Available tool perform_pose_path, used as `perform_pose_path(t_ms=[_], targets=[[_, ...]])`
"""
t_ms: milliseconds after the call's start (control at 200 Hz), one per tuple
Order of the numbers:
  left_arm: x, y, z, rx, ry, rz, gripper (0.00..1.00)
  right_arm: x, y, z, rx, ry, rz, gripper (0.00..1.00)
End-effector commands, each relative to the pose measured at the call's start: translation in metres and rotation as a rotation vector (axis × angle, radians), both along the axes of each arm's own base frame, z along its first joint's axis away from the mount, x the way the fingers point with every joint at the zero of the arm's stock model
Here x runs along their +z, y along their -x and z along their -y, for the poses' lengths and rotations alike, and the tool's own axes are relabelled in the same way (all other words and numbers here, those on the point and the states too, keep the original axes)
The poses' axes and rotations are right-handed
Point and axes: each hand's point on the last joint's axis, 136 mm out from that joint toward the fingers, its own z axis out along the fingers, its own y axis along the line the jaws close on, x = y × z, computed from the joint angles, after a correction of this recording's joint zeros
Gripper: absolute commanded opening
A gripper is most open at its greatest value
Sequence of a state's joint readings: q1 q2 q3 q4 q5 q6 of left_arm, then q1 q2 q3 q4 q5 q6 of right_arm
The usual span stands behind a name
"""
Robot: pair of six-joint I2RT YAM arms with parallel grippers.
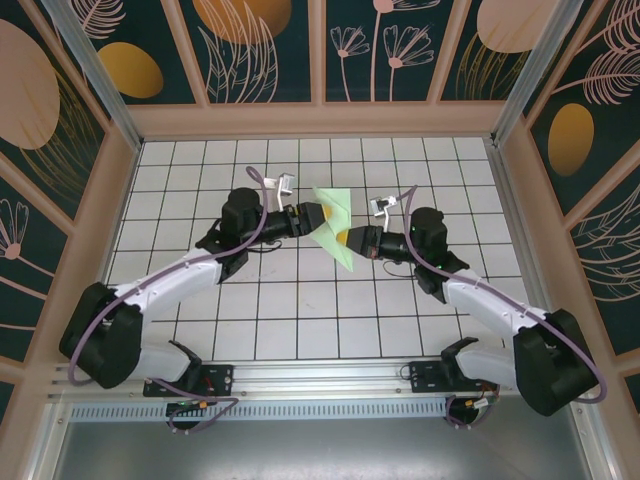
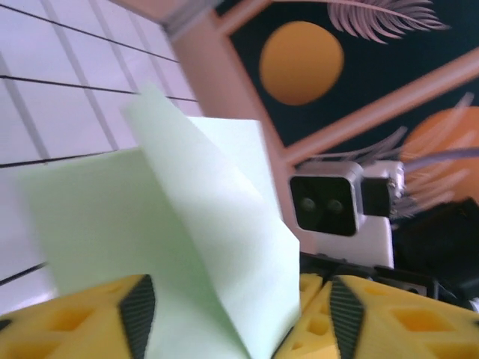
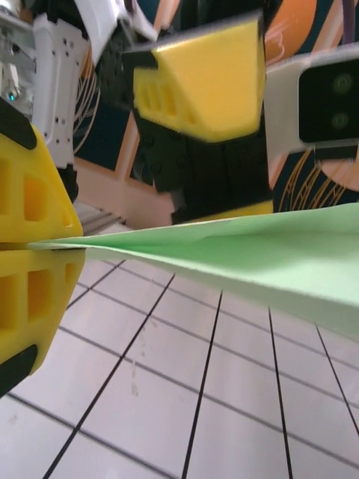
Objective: Fold a paper plane with a square sheet of paper (fold left side to right side)
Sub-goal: Turn over the paper at the center of the table.
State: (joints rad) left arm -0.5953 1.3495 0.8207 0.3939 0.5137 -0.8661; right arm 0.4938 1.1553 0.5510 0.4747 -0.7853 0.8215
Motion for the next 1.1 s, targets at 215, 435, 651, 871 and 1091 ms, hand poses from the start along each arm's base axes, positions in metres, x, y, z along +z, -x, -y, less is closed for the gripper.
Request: perform_pose_path(t_ms=[215,435,651,871,1091], targets=[[0.005,-0.009,-0.118,0.528,-0.371,0.080,0.79,-0.068,-0.034,0.048,-0.312,0.614,0.028,0.08],[0.009,0.007,-0.160,0.698,-0.347,0.095,0.82,-0.114,-0.045,0.078,-0.473,1.290,0.088,0.08],[0.012,0.020,-0.195,0.835,-0.343,0.106,0.86,-0.135,-0.051,0.066,-0.497,1.784,0.257,0.09],[0.012,0.026,-0.202,0.852,-0.350,0.110,0.87,-0.182,-0.046,0.033,-0.357,1.962,0.363,0.10],[0.004,0.023,-0.197,0.826,-0.378,0.101,0.88,-0.209,-0.031,0.016,-0.257,1.944,0.341,0.24]])
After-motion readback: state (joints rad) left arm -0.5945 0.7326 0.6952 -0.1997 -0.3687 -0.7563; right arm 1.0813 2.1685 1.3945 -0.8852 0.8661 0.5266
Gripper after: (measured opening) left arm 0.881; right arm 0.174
